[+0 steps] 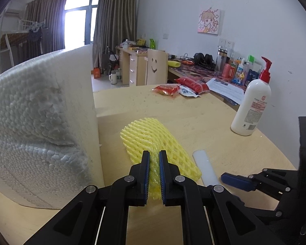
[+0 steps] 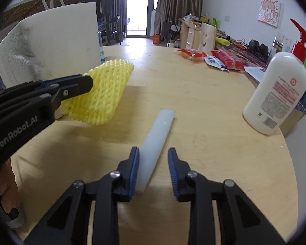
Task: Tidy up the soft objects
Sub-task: 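Grasp the yellow mesh sleeve with the left tool while the right tool grasps the white foam stick, then lift and carry the mesh sleeve and foam stick over the foam box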
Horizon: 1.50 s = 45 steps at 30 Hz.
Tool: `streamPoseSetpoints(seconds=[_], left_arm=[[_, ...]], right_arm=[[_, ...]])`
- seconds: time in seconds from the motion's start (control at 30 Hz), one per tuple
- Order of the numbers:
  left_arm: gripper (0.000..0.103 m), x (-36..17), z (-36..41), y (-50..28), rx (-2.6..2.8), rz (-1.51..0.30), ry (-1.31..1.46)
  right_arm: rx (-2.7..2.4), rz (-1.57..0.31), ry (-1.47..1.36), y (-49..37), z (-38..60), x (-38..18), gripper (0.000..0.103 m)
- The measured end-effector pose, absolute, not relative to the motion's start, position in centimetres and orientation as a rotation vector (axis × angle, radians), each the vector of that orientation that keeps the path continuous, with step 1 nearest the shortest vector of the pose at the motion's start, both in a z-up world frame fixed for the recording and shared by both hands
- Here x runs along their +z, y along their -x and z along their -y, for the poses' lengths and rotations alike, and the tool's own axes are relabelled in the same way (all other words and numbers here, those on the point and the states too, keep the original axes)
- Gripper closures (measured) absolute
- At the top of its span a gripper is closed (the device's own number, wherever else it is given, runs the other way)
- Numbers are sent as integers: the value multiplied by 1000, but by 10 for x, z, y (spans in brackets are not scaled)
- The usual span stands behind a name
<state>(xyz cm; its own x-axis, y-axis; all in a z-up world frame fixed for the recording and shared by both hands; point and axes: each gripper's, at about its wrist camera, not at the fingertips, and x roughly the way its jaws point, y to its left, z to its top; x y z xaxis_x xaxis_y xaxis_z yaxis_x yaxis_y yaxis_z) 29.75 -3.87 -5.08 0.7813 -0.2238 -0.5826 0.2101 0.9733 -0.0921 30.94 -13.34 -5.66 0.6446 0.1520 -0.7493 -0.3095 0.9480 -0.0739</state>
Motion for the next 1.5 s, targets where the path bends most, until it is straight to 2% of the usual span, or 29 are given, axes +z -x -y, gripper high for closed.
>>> streamPoseSetpoints(seconds=[0.33, 0.37, 0.4, 0.5, 0.8, 1.5], left_arm=[[93, -41, 29, -286, -225, -575, 42], [93, -40, 29, -285, -225, -572, 41], [93, -40, 29, -284, -226, -569, 42], [93, -38, 27, -280, -236, -559, 48], [94, -32, 21, -271, -264, -526, 73], [94, 23, 8, -199, -253, -322, -11]], right_arm=[[268, -861, 187, -315, 123, -62, 71], [271, -865, 183, -315, 122, -61, 75], [270, -864, 183, -315, 121, -61, 85], [253, -862, 193, -313, 119, -61, 90], [220, -816, 164, -307, 121, -54, 92], [207, -547, 156, -254, 131, 21, 92]])
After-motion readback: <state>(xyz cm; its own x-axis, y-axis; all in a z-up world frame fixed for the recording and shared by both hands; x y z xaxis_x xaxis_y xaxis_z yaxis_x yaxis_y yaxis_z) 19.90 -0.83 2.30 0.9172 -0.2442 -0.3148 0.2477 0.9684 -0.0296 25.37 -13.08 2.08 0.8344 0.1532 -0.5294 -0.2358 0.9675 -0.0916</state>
